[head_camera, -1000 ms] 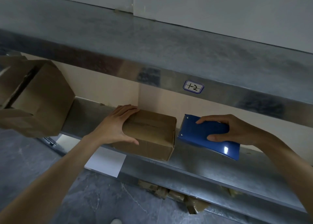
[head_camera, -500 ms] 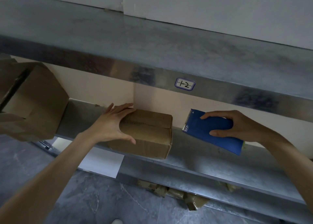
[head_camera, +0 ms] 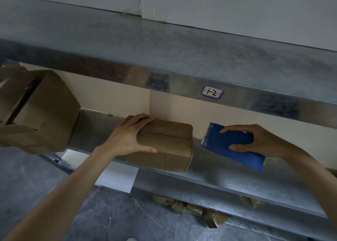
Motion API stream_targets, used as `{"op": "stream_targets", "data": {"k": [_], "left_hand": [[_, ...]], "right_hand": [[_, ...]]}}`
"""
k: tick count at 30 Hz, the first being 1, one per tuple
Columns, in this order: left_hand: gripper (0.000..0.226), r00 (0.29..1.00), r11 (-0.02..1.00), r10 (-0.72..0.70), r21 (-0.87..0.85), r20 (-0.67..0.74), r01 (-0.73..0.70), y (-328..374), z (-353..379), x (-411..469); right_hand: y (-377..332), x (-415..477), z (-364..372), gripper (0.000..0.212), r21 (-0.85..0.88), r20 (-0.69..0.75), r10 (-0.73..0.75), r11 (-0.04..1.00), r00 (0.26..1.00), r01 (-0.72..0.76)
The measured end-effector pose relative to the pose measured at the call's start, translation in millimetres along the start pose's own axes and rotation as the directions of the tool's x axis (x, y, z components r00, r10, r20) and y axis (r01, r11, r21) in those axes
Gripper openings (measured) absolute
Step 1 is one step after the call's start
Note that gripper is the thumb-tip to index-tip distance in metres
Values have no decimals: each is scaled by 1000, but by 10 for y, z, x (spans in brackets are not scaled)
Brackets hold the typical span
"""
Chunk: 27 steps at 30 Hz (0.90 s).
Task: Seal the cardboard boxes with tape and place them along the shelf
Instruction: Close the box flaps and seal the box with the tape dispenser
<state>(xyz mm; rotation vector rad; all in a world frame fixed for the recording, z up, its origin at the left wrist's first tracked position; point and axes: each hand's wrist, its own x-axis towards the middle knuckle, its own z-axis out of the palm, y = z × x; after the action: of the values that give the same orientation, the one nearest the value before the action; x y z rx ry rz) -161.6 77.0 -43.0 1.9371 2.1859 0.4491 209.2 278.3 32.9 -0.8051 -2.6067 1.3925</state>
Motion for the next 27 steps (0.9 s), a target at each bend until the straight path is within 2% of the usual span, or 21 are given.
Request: {"op": "stream_targets", "data": {"k": [18, 27], "left_hand": [[111, 1000, 999, 19, 29, 19, -20, -20, 37, 4], [111, 1000, 999, 23, 42, 15, -23, -13, 34, -11]], "right_hand": [[63, -49, -176, 42, 95, 52, 46, 994, 998, -50], [130, 48, -94, 42, 66, 77, 70, 995, 995, -75]]}}
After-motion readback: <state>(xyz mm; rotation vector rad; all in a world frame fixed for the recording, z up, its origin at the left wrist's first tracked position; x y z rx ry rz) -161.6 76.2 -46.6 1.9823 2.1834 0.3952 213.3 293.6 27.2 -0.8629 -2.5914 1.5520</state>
